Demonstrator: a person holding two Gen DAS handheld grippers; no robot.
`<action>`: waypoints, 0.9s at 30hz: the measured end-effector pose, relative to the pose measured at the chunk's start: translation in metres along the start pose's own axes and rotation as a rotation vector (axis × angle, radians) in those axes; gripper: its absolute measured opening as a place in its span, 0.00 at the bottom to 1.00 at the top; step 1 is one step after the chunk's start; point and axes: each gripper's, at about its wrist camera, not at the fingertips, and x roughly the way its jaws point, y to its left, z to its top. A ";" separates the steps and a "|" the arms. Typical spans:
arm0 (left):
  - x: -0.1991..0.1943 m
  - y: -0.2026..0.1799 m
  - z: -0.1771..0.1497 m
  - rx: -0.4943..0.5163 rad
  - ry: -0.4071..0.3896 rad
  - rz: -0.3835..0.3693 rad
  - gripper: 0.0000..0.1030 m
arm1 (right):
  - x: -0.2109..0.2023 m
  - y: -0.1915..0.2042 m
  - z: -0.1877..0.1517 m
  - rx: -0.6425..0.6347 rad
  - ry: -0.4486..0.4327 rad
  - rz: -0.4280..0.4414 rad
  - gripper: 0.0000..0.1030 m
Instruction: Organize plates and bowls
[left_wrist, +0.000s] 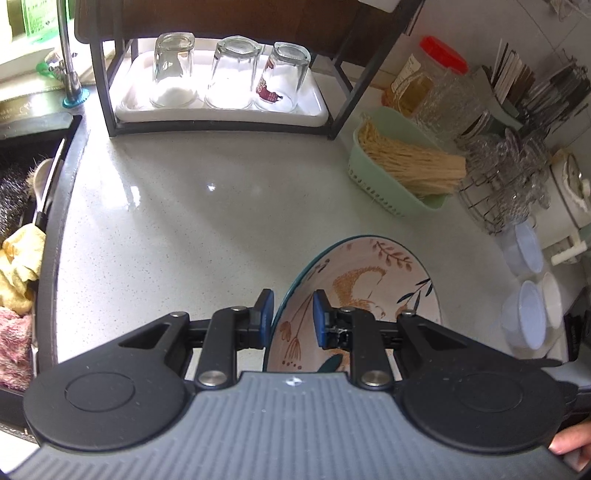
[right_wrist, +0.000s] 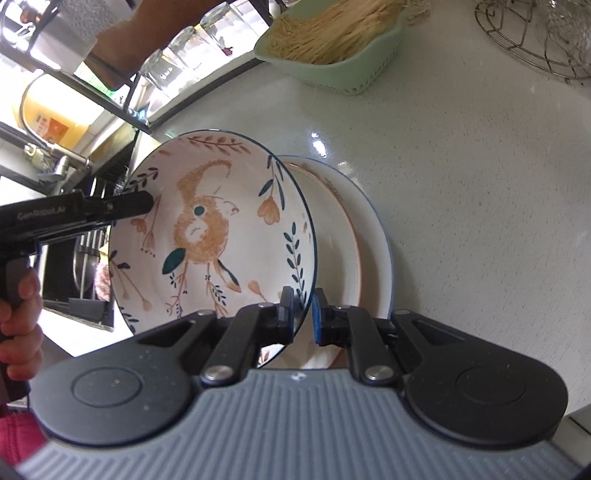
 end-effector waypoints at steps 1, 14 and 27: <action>-0.001 -0.003 -0.001 0.016 -0.004 0.009 0.24 | 0.001 -0.001 0.000 -0.003 0.001 0.001 0.13; 0.002 -0.033 -0.014 0.200 -0.007 0.135 0.24 | 0.000 0.001 -0.003 -0.060 -0.001 -0.036 0.14; 0.013 -0.044 -0.015 0.290 0.009 0.196 0.24 | -0.012 0.001 -0.004 -0.050 -0.060 -0.074 0.15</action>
